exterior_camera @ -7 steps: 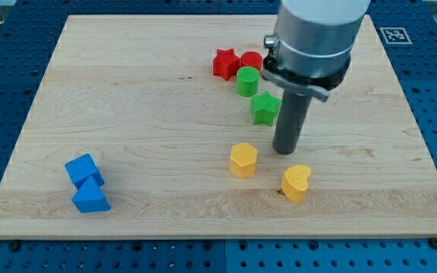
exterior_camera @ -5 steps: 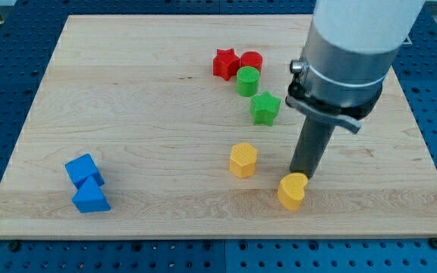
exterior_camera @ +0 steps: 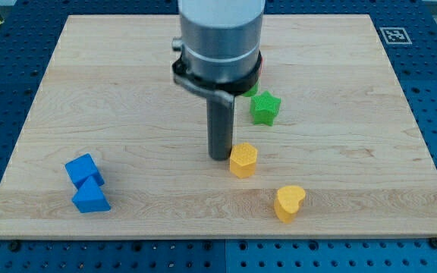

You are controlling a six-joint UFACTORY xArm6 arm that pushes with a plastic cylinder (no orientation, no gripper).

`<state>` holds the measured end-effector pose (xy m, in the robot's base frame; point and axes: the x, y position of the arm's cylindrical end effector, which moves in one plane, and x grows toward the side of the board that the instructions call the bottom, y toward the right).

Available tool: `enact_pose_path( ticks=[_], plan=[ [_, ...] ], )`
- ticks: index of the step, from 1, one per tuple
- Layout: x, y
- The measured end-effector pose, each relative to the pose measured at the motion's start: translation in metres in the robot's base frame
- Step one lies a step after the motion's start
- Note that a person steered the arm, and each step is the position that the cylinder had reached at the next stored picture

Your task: Move the yellow hexagon left to the yellow heart

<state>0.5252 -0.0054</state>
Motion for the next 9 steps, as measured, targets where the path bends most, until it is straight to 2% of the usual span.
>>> enact_pose_path(
  ticks=[1,2,3,4,6,8,9],
  plan=[
    [0.011,0.0],
    [-0.047,-0.003],
    [-0.067,0.027],
    [-0.053,0.051],
    [0.005,0.051],
    [0.005,0.043],
    [-0.002,0.013]
  ],
)
